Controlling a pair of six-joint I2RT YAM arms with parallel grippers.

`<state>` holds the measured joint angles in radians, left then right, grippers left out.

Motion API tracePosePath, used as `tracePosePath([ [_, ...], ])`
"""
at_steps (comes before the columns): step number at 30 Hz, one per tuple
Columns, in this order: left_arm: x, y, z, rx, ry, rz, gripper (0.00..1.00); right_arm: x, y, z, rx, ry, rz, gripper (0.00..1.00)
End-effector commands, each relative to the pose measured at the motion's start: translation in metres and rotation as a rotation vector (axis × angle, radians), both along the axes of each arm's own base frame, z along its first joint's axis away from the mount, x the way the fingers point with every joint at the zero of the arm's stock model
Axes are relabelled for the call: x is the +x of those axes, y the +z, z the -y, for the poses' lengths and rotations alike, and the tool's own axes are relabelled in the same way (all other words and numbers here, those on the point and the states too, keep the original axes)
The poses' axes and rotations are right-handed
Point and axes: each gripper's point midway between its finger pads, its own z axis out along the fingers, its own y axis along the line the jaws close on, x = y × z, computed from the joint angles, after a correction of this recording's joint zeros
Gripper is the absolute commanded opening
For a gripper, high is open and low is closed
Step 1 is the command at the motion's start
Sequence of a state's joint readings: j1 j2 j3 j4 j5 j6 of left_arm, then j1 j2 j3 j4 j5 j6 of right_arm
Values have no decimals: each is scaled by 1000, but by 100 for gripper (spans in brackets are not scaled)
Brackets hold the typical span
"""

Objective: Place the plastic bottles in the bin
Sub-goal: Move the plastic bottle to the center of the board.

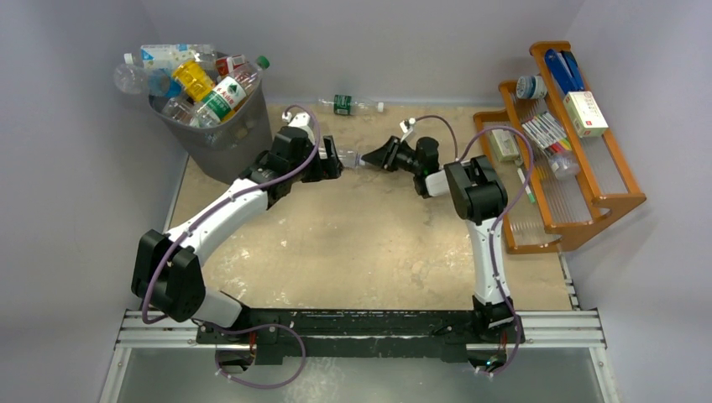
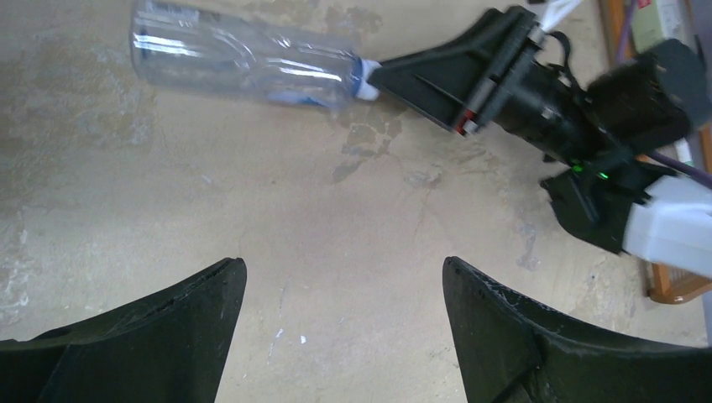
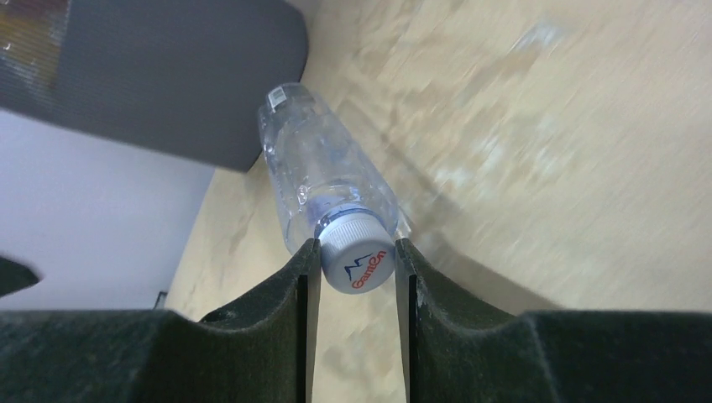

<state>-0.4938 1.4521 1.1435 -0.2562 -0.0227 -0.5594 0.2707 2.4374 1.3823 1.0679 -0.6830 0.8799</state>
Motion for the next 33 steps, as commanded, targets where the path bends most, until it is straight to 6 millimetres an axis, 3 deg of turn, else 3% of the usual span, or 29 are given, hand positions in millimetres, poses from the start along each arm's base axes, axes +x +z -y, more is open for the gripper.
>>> tracePosePath([
  [1,-5,5,-8,-37,70,9,86,-39,58,-6,27,22,152,32],
  [5,-18,-23,-10,-106,134,-76,87,-75,62,-2,16,-2,124,30],
  [9,-37,-67,-15,-167,226,-205,87,-109,62,2,-5,-48,83,29],
  [13,-51,-95,-19,-304,333,-253,87,-142,63,-7,-12,-57,64,30],
  [21,-74,-117,-56,-349,513,-225,88,-213,47,-25,-26,-29,9,35],
  [26,-82,-129,-64,-324,547,-245,88,-244,43,-35,-36,12,-2,41],
  [33,-83,-128,-62,-337,567,-231,88,-284,39,-55,-79,89,-10,46],
])
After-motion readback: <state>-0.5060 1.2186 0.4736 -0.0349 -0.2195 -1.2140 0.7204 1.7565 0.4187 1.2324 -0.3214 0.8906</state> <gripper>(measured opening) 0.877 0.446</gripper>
